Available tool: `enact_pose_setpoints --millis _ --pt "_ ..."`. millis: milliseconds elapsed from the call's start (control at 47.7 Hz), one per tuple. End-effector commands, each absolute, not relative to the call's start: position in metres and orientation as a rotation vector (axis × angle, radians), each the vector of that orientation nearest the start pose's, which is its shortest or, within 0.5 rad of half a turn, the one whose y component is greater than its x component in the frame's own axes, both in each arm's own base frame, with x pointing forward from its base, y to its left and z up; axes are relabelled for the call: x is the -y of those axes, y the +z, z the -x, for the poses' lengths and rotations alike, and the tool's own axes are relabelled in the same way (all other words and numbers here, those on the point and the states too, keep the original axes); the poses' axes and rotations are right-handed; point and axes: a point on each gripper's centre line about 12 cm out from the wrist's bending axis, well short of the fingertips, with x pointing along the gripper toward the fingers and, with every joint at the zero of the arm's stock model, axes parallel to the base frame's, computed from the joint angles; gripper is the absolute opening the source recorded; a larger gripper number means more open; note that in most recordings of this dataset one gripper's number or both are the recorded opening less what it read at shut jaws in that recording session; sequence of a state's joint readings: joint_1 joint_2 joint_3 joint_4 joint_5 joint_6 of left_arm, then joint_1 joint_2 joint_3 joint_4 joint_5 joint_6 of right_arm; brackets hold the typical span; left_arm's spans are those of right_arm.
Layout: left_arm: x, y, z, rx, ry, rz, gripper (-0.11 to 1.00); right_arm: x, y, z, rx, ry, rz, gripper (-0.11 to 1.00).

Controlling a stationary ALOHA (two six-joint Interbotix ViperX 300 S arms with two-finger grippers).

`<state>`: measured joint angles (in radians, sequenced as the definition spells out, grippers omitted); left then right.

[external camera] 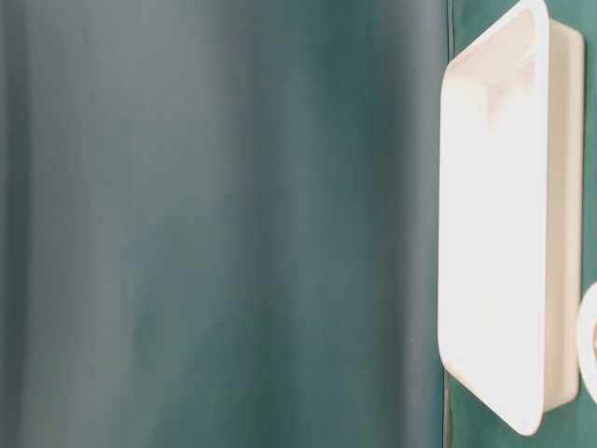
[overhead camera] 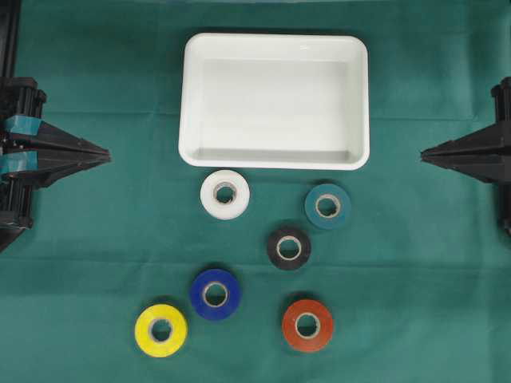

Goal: Pick up the tape from a random location and place it into the white case.
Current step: 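Open the left gripper and start moving it toward the tape rolls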

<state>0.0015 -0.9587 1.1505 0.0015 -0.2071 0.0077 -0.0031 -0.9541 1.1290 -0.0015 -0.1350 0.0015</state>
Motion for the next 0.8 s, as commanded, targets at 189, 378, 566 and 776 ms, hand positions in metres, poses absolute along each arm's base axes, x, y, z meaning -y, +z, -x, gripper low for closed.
enact_pose_setpoints --millis 189,378,566,776 --pt "-0.0003 0.2986 -0.2040 0.012 0.002 -0.008 0.30 0.0009 0.3009 -0.2059 -0.026 -0.004 -0.003 0.35" --pt "-0.0003 0.2986 -0.2040 0.012 0.001 -0.006 0.85 0.0012 0.3014 -0.2061 -0.029 -0.006 -0.002 0.86" --pt "-0.0003 0.2990 -0.2040 0.012 0.002 -0.005 0.98 0.0012 0.2998 -0.2057 -0.044 -0.006 -0.002 0.92" --pt "0.0016 0.2968 -0.2040 -0.006 -0.008 0.002 0.99 0.0012 0.3010 -0.2059 -0.041 -0.006 -0.002 0.92"
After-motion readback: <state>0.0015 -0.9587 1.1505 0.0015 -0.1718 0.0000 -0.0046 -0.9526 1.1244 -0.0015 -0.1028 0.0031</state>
